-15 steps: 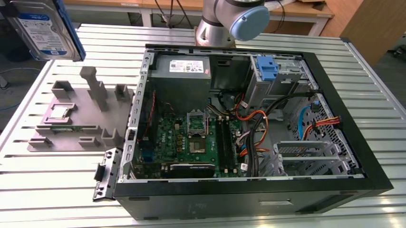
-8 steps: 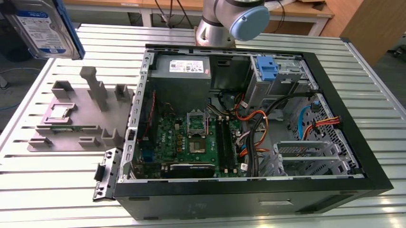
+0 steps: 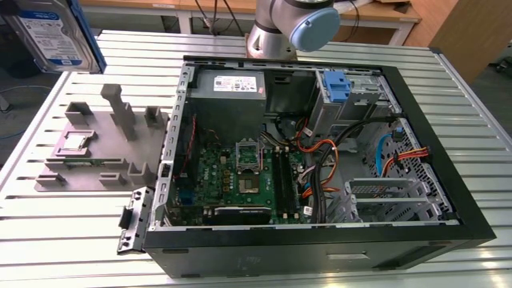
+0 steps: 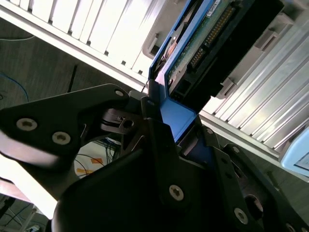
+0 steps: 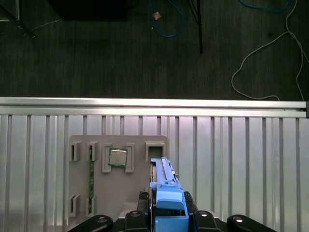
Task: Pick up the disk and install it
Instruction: 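Pick up the disk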
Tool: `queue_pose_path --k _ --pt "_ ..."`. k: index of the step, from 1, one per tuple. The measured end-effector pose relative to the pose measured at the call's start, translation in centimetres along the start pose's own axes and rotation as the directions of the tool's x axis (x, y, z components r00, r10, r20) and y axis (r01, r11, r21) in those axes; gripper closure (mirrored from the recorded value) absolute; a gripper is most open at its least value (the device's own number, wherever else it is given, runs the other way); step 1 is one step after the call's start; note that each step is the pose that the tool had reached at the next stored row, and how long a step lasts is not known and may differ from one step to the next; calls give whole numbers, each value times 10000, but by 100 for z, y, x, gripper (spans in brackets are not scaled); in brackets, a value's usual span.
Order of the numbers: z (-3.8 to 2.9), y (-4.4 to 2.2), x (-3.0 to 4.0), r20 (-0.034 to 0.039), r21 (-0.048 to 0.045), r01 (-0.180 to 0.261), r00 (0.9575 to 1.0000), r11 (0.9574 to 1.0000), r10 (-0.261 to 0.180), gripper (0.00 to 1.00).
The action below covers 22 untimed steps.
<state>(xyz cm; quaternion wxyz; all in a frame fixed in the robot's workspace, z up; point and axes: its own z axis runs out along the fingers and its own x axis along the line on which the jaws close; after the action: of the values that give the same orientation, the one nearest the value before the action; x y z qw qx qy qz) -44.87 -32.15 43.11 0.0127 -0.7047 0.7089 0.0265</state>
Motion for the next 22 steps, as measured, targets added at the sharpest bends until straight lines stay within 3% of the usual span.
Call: queue_pose_path --k 22 --pt "-125 2 -7 0 -1 0 10000 10000 0 63"
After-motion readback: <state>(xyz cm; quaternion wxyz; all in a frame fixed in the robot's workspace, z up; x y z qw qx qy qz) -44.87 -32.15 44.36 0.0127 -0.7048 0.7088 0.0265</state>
